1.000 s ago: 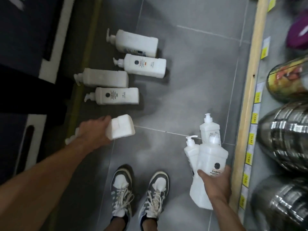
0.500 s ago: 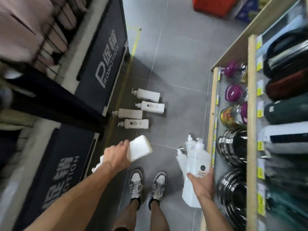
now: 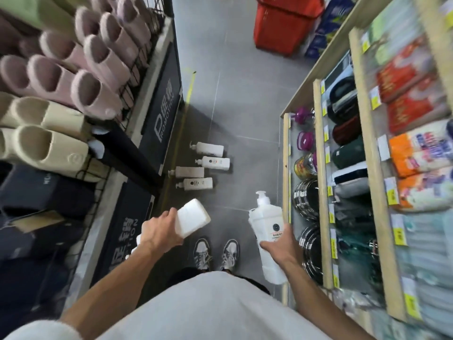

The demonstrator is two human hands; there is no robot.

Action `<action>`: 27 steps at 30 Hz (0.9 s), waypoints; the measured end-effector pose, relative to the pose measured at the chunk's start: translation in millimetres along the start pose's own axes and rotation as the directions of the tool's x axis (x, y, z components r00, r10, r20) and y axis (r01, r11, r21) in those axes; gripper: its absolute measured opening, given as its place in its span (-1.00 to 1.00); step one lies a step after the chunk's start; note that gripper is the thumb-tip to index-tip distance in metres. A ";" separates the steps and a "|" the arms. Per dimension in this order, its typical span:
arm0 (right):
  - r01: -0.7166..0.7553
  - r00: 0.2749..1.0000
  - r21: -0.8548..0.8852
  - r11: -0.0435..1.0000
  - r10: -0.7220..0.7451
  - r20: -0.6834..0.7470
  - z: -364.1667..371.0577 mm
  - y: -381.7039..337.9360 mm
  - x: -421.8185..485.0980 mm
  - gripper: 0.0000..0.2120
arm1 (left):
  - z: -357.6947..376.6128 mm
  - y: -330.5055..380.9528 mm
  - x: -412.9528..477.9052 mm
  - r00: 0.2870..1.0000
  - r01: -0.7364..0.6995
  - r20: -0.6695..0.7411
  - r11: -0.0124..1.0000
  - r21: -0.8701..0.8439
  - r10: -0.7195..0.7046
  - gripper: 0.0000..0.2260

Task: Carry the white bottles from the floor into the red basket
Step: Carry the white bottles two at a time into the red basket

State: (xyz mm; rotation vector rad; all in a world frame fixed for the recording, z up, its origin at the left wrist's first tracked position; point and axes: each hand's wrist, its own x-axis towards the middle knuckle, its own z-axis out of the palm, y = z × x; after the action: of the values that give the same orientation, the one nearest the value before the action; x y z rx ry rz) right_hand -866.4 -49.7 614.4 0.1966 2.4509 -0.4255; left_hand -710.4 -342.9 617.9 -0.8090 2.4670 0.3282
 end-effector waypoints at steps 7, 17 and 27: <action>0.127 0.991 -0.041 0.991 -0.125 0.049 -8.4 -22.3 -27.2 -0.26 | 1.6 -4.9 -37.7 0.999 0.039 -0.012 0.996 -0.075 -0.040 -0.34; 0.309 0.949 -0.182 0.933 -0.291 0.118 -11.8 -63.2 -12.0 -0.28 | -0.6 -37.0 -66.0 0.971 0.217 -0.059 0.959 -0.183 -0.231 -0.38; 0.588 0.800 -0.298 0.752 -0.484 0.356 -1.2 -117.5 17.8 -0.32 | 28.7 -23.3 -122.4 0.803 0.561 0.043 0.730 -0.390 -0.594 -0.36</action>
State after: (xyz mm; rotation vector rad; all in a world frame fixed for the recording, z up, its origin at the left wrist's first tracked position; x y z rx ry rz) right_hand -909.6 -158.6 634.2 -0.7256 2.2350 -0.1637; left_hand -600.7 -291.7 659.0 -1.7402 2.0903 0.5569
